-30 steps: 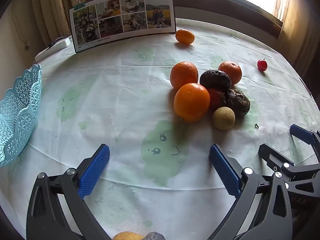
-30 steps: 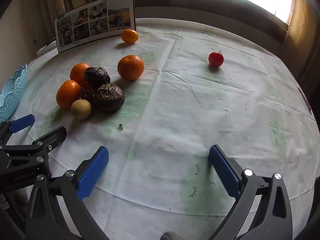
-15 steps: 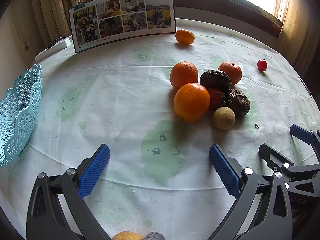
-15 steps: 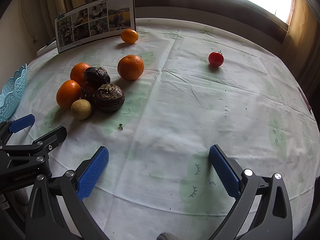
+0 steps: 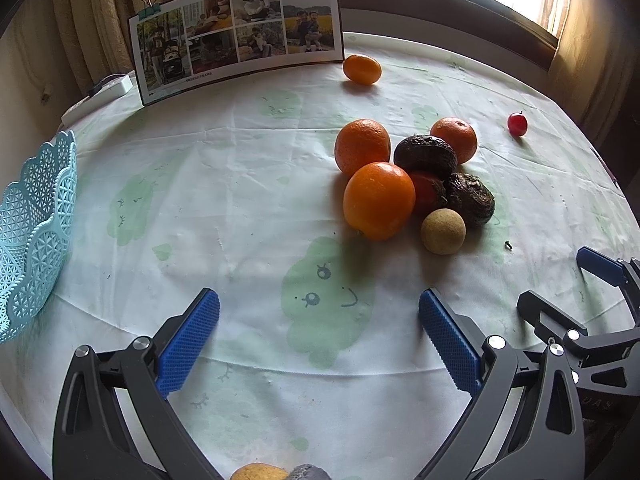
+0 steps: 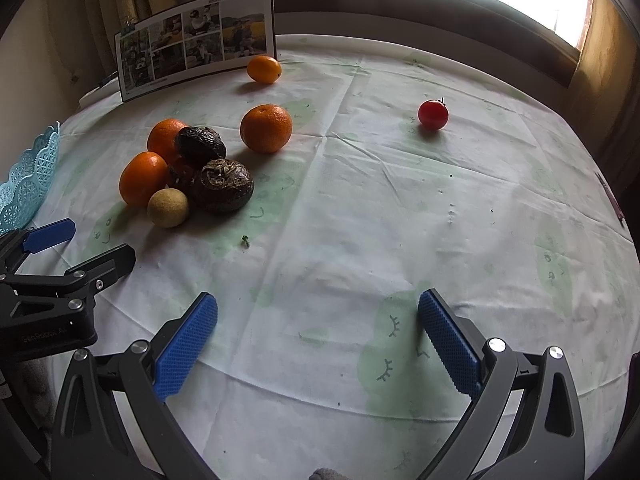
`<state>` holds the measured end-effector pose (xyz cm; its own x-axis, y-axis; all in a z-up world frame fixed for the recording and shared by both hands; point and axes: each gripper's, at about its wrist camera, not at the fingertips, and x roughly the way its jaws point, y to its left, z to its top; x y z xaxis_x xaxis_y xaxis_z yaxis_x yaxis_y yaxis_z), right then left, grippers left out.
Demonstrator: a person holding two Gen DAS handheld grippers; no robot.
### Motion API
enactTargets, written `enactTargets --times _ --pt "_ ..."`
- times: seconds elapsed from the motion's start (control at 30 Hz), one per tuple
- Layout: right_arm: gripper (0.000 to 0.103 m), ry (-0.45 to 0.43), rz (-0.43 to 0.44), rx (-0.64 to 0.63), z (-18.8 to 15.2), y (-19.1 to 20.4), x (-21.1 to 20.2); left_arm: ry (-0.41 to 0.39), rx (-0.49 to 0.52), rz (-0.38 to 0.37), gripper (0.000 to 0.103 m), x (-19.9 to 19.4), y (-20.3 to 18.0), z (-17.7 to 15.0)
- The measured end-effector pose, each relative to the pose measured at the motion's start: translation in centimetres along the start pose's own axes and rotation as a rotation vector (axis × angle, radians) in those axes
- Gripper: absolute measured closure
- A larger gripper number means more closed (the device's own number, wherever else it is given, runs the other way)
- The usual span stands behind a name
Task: Organize fruits
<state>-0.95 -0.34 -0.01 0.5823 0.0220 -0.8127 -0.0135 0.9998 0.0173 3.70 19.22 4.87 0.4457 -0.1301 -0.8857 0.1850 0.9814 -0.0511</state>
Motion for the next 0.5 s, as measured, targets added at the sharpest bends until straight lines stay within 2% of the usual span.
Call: enactTargets --times 0.13,0.27,0.33,0.5 --pt "0.005 0.006 0.019 -0.024 -0.1 0.0 -0.2 0.011 -0.065 -0.092 0.002 -0.5 1.3 0.2" --pt "0.005 0.007 0.025 -0.036 -0.4 0.0 -0.3 -0.047 -0.172 -0.186 0.002 -1.9 3.4 0.2" --pt "0.005 0.006 0.025 -0.039 -0.4 0.0 -0.4 -0.085 -0.174 -0.183 0.002 -3.0 3.9 0.2" --pt "0.005 0.007 0.023 -0.041 -0.3 0.1 -0.3 -0.158 -0.108 -0.11 0.002 -5.9 4.4 -0.7"
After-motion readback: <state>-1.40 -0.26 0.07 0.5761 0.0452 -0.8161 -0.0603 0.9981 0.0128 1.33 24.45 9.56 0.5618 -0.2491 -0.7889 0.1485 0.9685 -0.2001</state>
